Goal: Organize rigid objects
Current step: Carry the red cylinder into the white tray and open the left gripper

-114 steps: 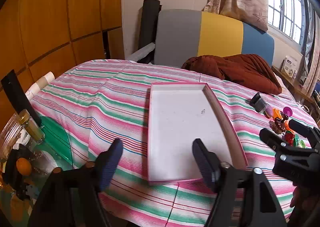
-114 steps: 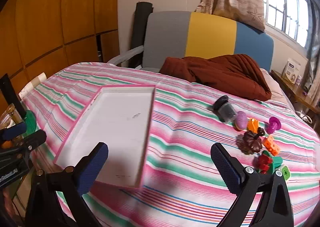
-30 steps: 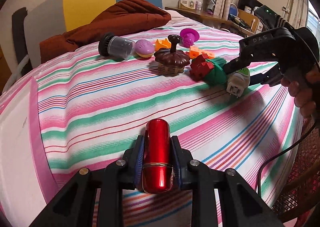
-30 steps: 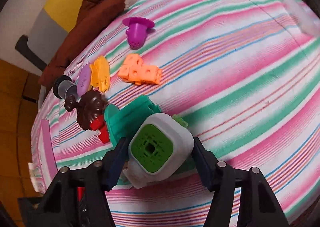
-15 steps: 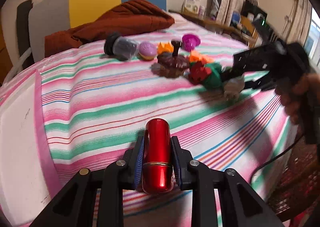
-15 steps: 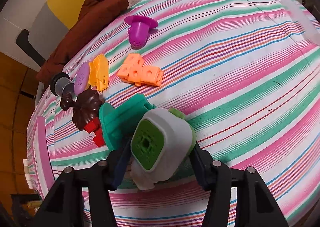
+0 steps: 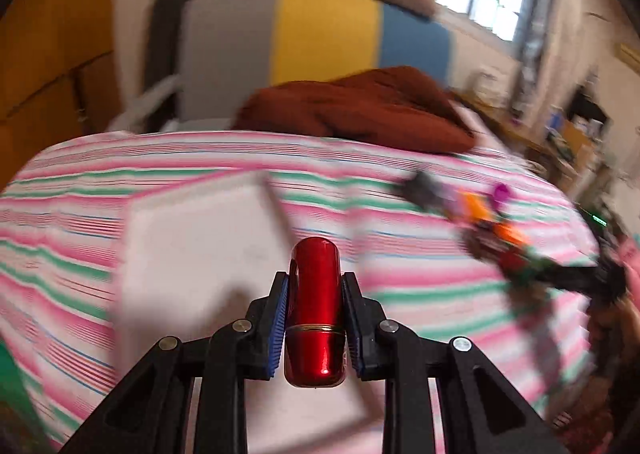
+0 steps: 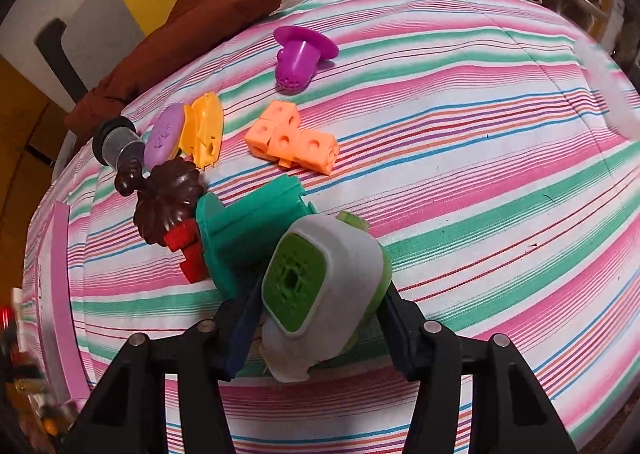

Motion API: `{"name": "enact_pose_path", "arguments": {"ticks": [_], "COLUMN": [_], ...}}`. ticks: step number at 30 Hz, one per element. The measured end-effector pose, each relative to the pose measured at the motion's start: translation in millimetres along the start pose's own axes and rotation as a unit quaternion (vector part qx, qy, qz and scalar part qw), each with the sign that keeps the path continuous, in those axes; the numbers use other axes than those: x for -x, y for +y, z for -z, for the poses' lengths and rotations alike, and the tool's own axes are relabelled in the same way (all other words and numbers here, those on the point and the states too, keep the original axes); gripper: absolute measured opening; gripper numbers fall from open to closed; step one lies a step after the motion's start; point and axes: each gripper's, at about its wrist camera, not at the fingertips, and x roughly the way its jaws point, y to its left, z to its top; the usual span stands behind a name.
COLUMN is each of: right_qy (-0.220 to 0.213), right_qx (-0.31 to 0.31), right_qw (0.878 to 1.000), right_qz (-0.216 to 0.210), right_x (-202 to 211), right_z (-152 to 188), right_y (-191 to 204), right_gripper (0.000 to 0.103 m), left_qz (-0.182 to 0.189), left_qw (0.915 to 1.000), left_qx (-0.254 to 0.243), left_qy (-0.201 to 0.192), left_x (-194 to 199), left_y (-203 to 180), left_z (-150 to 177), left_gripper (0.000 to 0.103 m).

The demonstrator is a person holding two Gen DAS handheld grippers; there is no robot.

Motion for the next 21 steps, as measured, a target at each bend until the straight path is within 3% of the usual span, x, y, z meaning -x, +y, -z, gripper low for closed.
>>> {"name": "enact_pose_path", "arguments": {"ticks": [6,15,21], "right_qy": [-0.005,-0.008,-0.007], "right_qx": [0.013,0.033,0.041], "right_qw": [1.0,0.999,0.999], "right_qz": [0.01,0.024,0.033], "right_x": [0,-1,-6], "right_z": [3,6,6], "right_y": [5,9,13], "right_gripper": [0.056,0.056,0.057], "left_qz": [-0.058,-0.125,-0.148], "left_qw": [0.9946,0.9872,0.9834], "left_qx": [0.071,0.085,0.101], "left_qy": [0.047,0.05,0.028], "left_x": [-56,-103,-80], "left_y": [80,117,127], "left_z": [-26,-46,-47], "left_gripper": [0.025,0.027,0.032]}}
